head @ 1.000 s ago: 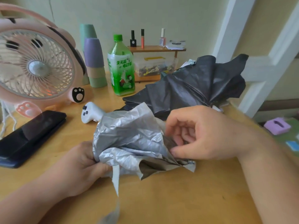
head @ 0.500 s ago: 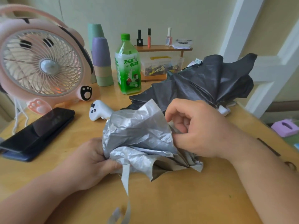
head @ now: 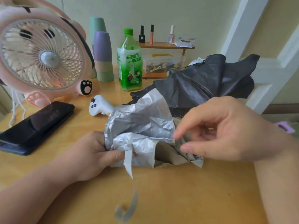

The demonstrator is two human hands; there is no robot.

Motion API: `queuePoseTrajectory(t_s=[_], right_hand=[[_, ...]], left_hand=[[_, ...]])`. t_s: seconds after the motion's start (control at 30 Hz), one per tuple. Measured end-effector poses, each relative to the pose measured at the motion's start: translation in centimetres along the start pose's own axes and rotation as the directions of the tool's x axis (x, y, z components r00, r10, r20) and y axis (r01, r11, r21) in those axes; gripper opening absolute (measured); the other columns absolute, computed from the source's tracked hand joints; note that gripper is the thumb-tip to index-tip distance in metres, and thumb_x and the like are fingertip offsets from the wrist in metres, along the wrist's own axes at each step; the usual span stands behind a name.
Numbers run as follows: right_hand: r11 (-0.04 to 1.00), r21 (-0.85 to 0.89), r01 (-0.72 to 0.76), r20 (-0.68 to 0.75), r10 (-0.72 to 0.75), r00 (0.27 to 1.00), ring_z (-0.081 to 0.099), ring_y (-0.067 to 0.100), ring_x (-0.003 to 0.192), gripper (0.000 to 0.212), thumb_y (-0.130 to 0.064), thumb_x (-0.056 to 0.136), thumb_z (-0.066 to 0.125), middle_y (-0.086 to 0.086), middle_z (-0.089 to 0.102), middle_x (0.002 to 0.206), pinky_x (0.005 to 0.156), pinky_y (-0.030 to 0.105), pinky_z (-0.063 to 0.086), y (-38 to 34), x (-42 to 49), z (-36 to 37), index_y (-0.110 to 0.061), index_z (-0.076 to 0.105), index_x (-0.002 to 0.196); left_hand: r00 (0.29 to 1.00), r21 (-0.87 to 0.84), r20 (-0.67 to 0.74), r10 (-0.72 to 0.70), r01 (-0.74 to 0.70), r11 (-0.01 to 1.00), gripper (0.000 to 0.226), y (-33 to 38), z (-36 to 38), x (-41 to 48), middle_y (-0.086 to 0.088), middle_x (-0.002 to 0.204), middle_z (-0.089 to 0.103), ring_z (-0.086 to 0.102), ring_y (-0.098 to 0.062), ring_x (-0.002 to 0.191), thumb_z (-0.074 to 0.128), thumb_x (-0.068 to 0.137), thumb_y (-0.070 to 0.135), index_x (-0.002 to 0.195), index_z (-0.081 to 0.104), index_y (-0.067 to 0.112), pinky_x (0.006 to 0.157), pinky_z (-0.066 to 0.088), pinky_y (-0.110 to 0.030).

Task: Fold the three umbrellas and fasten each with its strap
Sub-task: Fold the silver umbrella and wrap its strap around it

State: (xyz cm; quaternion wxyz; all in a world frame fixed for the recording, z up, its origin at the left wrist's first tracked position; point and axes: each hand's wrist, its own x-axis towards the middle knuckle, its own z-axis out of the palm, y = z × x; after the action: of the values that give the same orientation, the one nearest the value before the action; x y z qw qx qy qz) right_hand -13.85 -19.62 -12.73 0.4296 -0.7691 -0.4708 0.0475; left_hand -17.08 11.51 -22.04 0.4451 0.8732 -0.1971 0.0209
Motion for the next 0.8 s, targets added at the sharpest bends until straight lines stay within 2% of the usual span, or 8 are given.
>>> queuePoseTrajectory(t_s=[0.17, 0.3, 0.43, 0.5, 0.57, 0.63, 0.7, 0.8], right_hand=[[0.984, -0.091, -0.154, -0.020, 0.153, 0.988, 0.054, 0.005, 0.051, 0.029, -0.006, 0.089, 0.074, 0.003, 0.065, 0.060, 0.057, 0.010, 0.042, 1.3, 1.1, 0.9, -0.029, 0.079, 0.106], [0.966, -0.127, -0.224, -0.015, 0.224, 0.975, 0.056, 0.011, 0.052, 0.025, -0.006, 0.089, 0.075, 0.009, 0.067, 0.061, 0.060, 0.010, 0.043, 1.6, 1.7, 1.4, -0.031, 0.077, 0.091], [0.943, -0.242, -0.231, -0.128, 0.205, 0.970, 0.048, 0.007, 0.050, 0.009, -0.015, 0.083, 0.079, -0.001, 0.061, 0.056, 0.052, 0.015, 0.036, 1.6, 2.7, 2.7, -0.022, 0.077, 0.078], [0.898, -0.386, -0.211, -0.240, 0.123, 0.963, 0.046, 0.009, 0.048, 0.019, -0.008, 0.071, 0.061, -0.010, 0.049, 0.047, 0.049, 0.022, 0.032, 1.7, 3.3, 3.4, -0.021, 0.074, 0.075], [0.831, -0.545, -0.106, -0.265, -0.051, 0.963, 0.040, 0.015, 0.048, 0.035, -0.009, 0.056, 0.041, -0.015, 0.032, 0.046, 0.051, 0.024, 0.028, 1.3, 3.9, 4.1, -0.019, 0.070, 0.072], [0.773, -0.635, -0.014, -0.244, -0.183, 0.952, 0.038, 0.025, 0.048, 0.031, -0.014, 0.059, 0.034, -0.013, 0.029, 0.053, 0.045, 0.029, 0.031, 1.0, 4.5, 4.4, -0.016, 0.064, 0.068], [0.742, -0.671, 0.011, -0.276, -0.263, 0.925, 0.038, 0.027, 0.047, 0.021, -0.010, 0.068, 0.039, -0.009, 0.036, 0.055, 0.040, 0.034, 0.036, 1.3, 4.9, 4.7, -0.013, 0.060, 0.064], [0.866, -0.497, -0.059, -0.432, -0.187, 0.882, 0.046, 0.023, 0.048, 0.019, -0.001, 0.078, 0.066, 0.000, 0.051, 0.051, 0.041, 0.039, 0.038, 3.0, 5.3, 5.1, -0.009, 0.062, 0.062]], left_hand=[[0.994, -0.018, 0.036, -0.099, 0.099, 0.995, 0.048, -1.0, -0.2, 0.0, -0.010, 0.091, 0.076, 0.068, -0.040, 0.090, 0.066, 0.078, 0.070, 0.095, 0.081, 0.028, 0.079, 0.056, -0.055], [0.992, -0.016, 0.027, -0.123, 0.123, 0.992, 0.052, -1.1, -0.2, 0.1, -0.015, 0.089, 0.074, 0.066, -0.043, 0.087, 0.067, 0.077, 0.068, 0.094, 0.080, 0.021, 0.077, 0.056, -0.055], [0.989, -0.034, 0.023, -0.145, 0.145, 0.989, 0.056, -0.4, -0.2, 0.1, -0.016, 0.087, 0.073, 0.063, -0.027, 0.073, 0.069, 0.072, 0.073, 0.090, 0.081, 0.021, 0.077, 0.057, -0.052], [0.989, -0.050, 0.044, -0.139, 0.142, 0.989, 0.055, 0.1, -0.1, 0.0, -0.011, 0.084, 0.074, 0.063, -0.016, 0.076, 0.071, 0.069, 0.075, 0.088, 0.081, 0.024, 0.077, 0.058, -0.048], [0.990, -0.066, 0.056, -0.132, 0.136, 0.989, 0.046, 0.8, -0.1, -0.1, 0.006, 0.078, 0.076, 0.067, -0.008, 0.075, 0.071, 0.067, 0.079, 0.080, 0.080, 0.036, 0.076, 0.059, -0.034], [0.993, -0.046, 0.053, -0.108, 0.110, 0.993, 0.034, 1.7, -0.1, -0.1, 0.020, 0.064, 0.067, 0.058, 0.005, 0.062, 0.071, 0.065, 0.078, 0.063, 0.073, 0.044, 0.067, 0.051, -0.017], [0.996, -0.009, 0.042, -0.083, 0.083, 0.996, 0.026, 2.2, -0.1, -0.1, 0.020, 0.062, 0.065, 0.056, 0.005, 0.060, 0.077, 0.071, 0.065, 0.059, 0.069, 0.043, 0.064, 0.047, -0.014], [0.997, -0.034, 0.037, -0.074, 0.075, 0.997, 0.016, 2.6, -0.1, -0.2, 0.024, 0.064, 0.067, 0.058, 0.009, 0.063, 0.075, 0.073, 0.052, 0.059, 0.068, 0.050, 0.064, 0.044, -0.009]])
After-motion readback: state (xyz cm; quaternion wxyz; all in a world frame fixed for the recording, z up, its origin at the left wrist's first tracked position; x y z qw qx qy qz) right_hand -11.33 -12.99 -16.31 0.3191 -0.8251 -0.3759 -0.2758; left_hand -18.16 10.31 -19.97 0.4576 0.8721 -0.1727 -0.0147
